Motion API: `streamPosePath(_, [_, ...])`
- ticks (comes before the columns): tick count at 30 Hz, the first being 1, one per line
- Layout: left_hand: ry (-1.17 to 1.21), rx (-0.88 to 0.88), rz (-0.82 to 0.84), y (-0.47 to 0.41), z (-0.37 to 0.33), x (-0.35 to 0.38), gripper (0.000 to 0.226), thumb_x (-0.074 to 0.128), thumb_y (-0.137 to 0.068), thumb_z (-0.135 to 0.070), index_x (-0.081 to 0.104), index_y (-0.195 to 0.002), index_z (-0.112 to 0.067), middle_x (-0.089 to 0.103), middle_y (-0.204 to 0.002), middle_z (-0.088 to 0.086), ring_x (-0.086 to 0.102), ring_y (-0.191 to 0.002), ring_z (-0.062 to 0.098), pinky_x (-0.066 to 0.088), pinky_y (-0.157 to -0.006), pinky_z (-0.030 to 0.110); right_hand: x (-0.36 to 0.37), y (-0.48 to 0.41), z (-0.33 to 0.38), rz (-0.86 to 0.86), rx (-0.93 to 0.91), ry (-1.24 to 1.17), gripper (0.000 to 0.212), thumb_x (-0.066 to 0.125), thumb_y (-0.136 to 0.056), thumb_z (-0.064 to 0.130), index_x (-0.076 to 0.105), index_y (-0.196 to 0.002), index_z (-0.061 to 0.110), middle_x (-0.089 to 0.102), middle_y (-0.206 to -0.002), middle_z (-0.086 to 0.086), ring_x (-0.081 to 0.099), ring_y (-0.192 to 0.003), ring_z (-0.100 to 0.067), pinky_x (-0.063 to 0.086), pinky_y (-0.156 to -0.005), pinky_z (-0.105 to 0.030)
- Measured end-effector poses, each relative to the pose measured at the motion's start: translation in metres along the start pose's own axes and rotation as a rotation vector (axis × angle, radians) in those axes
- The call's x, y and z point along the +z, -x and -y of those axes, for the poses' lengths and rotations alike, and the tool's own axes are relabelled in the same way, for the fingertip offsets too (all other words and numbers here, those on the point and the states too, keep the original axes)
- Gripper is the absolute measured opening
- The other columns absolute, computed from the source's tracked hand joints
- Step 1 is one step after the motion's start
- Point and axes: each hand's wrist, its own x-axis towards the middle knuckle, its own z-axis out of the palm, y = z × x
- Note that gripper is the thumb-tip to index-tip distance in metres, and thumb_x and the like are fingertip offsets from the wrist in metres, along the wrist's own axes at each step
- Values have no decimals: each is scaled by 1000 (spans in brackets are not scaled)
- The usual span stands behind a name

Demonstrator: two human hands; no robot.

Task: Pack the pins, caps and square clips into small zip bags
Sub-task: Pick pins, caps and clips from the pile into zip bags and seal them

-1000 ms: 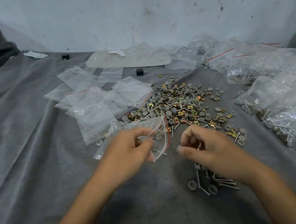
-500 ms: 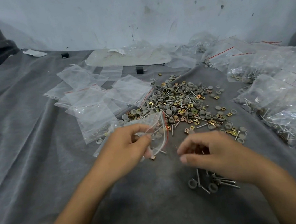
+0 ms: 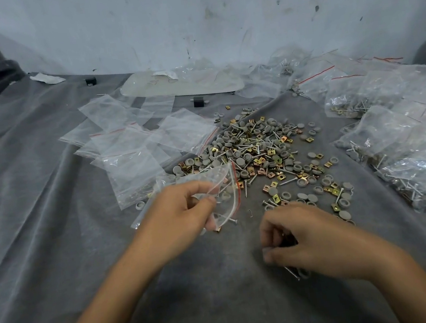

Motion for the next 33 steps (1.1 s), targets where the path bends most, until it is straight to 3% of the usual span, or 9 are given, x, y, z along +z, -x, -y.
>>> streamPosePath(7, [-46, -11, 23, 1, -1, 3, 18, 60, -100, -20, 71, -105, -33, 73, -63, -3, 59, -57, 15, 44, -60, 31, 13, -19, 12, -403, -19, -414, 13, 76, -86, 36, 65, -89, 30, 66, -79, 7, 59, -68, -4, 45, -60, -18])
streamPosePath(11, [-79, -13, 36, 2, -1, 0, 18, 59, -100, -23, 70, -105, -37, 73, -63, -5, 56, -53, 5, 42, -56, 26, 20, -35, 21, -458, 7, -425, 11, 77, -88, 26, 66, -87, 29, 68, -78, 7, 62, -67, -5, 47, -59, -17])
streamPosePath(16, [-53, -3, 20, 2, -2, -1, 20, 59, -100, -18, 71, -106, -33, 72, -61, -4, 51, -50, 7, 39, -49, 22, 22, -44, 21, -439, 46, -434, 10, 75, -90, 23, 67, -94, 28, 73, -84, 5, 69, -76, -11, 57, -69, -33])
streamPosePath(19, [-14, -1, 14, 2, -2, -2, 21, 60, -100, -17, 73, -100, -34, 71, -59, -1, 48, -49, 8, 35, -47, 21, 10, -41, 14, -416, 22, -639, 15, 71, -94, 16, 69, -104, 27, 77, -96, 6, 72, -88, -7, 57, -72, -23])
streamPosePath(21, [11, 4, 8, 2, -1, -3, 23, 60, -99, -16, 74, -97, -34, 72, -60, 1, 46, -48, 8, 34, -46, 18, -3, -36, 4, -523, 26, -670, 16, 69, -94, 15, 72, -102, 28, 77, -97, 8, 71, -88, -2, 52, -70, -14])
streamPosePath(23, [26, 8, -2, 1, -1, -5, 23, 60, -100, -16, 74, -96, -33, 72, -60, 1, 47, -48, 7, 35, -46, 17, -13, -28, -9, -594, 61, -579, 13, 69, -94, 18, 75, -99, 29, 76, -90, 10, 68, -79, -1, 50, -65, -12])
streamPosePath(26, [27, 16, -6, 1, 0, -6, 22, 60, -100, -17, 74, -96, -34, 72, -60, 1, 47, -46, 5, 35, -46, 15, -14, -22, -24, -479, 133, -298, 7, 72, -92, 23, 75, -93, 30, 70, -78, 15, 60, -68, -1, 48, -63, -20])
streamPosePath(29, [20, 22, -3, 1, 0, -5, 23, 60, -100, -15, 74, -98, -33, 72, -60, 1, 46, -43, 1, 34, -45, 12, -8, -23, -27, -303, 167, -23, 5, 75, -90, 30, 74, -93, 33, 65, -86, 15, 59, -80, 1, 50, -77, -32])
streamPosePath(33, [34, 16, -7, 2, -2, -5, 23, 60, -100, -14, 74, -98, -32, 71, -59, 1, 48, -43, -1, 34, -45, 11, -3, -25, -24, -218, 182, 88, 14, 74, -89, 31, 71, -100, 37, 58, -92, 17, 56, -92, -6, 48, -87, -39])
